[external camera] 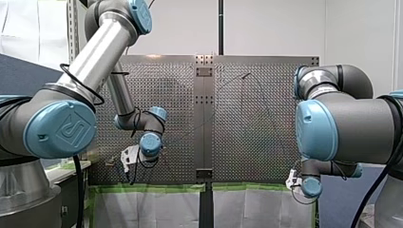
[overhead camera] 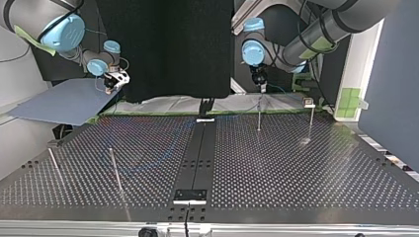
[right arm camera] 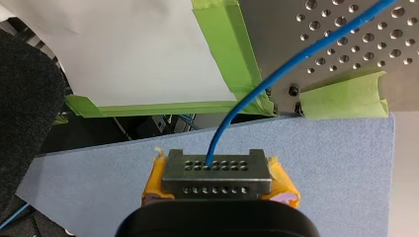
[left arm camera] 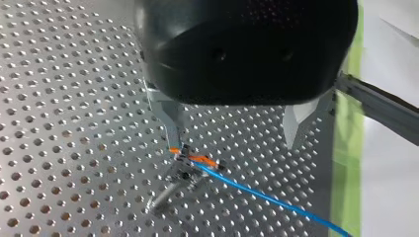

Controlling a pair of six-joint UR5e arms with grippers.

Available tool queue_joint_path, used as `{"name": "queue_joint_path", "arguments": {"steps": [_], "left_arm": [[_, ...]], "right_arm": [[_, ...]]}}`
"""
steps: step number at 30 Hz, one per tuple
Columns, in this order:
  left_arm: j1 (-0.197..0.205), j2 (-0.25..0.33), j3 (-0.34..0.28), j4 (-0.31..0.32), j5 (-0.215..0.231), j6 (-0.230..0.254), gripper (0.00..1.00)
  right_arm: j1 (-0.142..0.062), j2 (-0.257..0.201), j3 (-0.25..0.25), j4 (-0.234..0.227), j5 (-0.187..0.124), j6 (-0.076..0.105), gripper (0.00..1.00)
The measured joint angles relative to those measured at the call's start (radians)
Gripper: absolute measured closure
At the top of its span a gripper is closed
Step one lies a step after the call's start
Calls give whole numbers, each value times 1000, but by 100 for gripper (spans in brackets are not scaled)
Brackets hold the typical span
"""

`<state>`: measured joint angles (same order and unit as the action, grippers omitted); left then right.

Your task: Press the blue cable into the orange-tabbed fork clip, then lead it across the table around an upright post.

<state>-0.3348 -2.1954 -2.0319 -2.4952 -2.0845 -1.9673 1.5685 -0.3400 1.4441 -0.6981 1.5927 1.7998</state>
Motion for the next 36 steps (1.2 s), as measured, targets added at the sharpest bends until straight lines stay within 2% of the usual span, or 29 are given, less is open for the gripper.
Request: {"name": "queue_joint_path", "arguments": {"steps": [5,9,14,21,25,33,36], "left_arm": [[-15,2,-12,-8,-27,14,0],[-50,5,-47,23,-11,15,0],[-93,20,-90,66,-31,5,0],[-164,85,-161,137,-100,-41,0],[-204,125,-198,178,-139,-46,0],[-293,214,-215,266,-226,-41,0],[-326,242,-215,299,-225,-40,0]], "right_arm": [[0,0,0,0,0,0,100],[0,0,0,0,0,0,100],[0,0,0,0,-1,0,100],[0,0,0,0,-2,0,100],[1,0,-1,0,-2,0,100],[4,1,0,0,-3,0,100],[5,1,-1,0,-5,0,100]]}}
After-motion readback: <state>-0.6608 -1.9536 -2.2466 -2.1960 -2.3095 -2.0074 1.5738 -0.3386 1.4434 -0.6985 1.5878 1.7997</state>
